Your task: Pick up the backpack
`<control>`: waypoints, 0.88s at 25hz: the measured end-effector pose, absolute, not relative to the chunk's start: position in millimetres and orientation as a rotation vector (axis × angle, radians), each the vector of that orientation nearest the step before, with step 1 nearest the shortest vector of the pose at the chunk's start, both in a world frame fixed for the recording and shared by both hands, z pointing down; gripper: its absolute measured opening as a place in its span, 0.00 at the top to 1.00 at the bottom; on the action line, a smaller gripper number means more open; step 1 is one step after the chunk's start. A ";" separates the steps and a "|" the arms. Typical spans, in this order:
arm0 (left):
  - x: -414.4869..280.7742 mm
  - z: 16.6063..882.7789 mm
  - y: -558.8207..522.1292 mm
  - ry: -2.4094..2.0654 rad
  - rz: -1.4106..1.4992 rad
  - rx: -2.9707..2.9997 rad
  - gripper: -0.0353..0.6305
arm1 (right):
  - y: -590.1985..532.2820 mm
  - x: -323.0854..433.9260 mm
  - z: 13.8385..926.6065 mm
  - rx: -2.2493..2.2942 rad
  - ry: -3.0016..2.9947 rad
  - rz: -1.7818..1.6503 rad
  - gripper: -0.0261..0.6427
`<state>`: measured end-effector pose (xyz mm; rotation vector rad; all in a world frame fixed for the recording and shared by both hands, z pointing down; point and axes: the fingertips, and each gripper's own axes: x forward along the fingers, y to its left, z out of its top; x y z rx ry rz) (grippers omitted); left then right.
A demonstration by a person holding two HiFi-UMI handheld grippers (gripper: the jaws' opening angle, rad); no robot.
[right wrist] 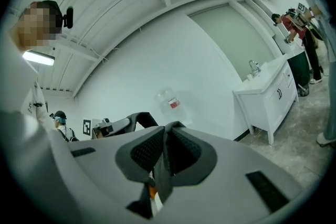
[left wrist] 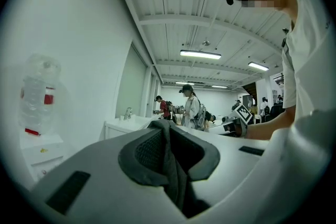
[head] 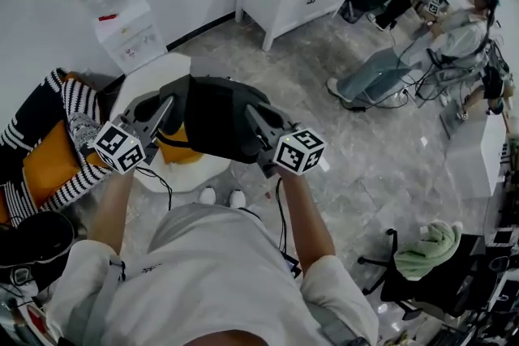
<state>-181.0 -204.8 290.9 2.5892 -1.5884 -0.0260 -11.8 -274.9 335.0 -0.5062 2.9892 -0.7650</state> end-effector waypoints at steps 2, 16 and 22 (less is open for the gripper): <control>-181.8 278.3 -205.0 -1.595 -0.036 2.613 0.90 | -277.2 -12.7 321.5 -0.498 2.982 -0.730 0.90; -176.3 200.9 -214.5 -1.631 -0.104 2.758 0.89 | -290.7 -8.3 245.2 -0.449 2.914 -0.533 0.90; -182.9 180.3 -230.2 -1.626 -0.112 2.810 0.89 | -307.1 -14.0 223.6 -0.445 2.926 -0.442 0.90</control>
